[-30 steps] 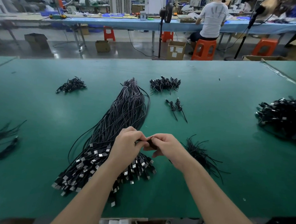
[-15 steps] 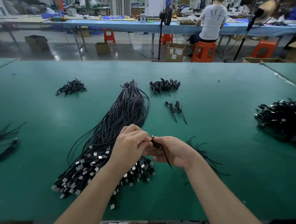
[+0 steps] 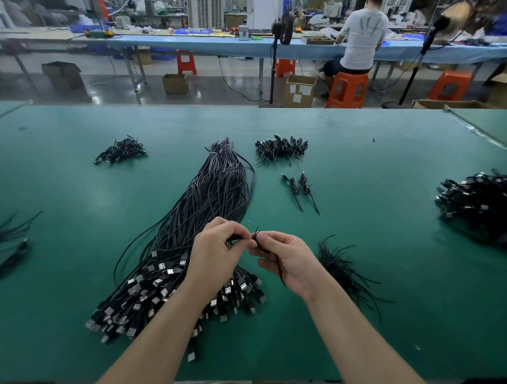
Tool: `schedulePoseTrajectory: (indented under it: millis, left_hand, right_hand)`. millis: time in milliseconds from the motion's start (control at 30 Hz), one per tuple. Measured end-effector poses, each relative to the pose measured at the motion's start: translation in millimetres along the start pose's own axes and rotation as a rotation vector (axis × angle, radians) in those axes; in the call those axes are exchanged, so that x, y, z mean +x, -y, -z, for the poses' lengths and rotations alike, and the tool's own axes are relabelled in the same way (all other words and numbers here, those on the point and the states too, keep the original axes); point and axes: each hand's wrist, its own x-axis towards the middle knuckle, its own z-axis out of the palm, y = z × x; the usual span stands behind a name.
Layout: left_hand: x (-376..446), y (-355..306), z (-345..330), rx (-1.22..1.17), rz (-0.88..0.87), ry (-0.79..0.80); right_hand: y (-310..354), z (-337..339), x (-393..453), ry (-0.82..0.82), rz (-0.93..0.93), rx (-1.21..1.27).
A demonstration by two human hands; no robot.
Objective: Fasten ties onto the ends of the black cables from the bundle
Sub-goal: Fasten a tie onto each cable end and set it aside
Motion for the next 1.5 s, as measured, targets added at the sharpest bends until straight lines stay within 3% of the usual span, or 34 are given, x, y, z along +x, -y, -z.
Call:
schedulePoseTrajectory:
  millis: [267, 533, 800, 1000, 1100, 1300, 1500]
  left_hand:
    - [-3, 0, 2, 0.068, -0.088, 0.041]
    - [-5, -3, -5, 0.226, -0.431, -0.066]
    - [-4, 4, -11, 0.214, -0.455, -0.139]
    - [-7, 8, -12, 0.126, -0.358, -0.130]
    - [-9, 1, -9, 0.029, -0.181, -0.093]
    - [0, -6, 3, -0.064, 0.116, 0.139]
    - [0, -8, 4, -0.059, 0.213, 0.181]
  right_hand:
    - [1, 3, 1, 0.020, -0.131, 0.063]
    - [6, 11, 0, 0.181, -0.286, 0.121]
    - [7, 8, -1, 0.142, -0.197, 0.191]
    - [5, -2, -2, 0.060, -0.216, 0.274]
    - [6, -3, -2, 0.052, -0.219, 0.294]
    - [1, 3, 2, 0.003, -0.251, 0.274]
    - [-4, 12, 2, 0.091, -0.204, 0.239]
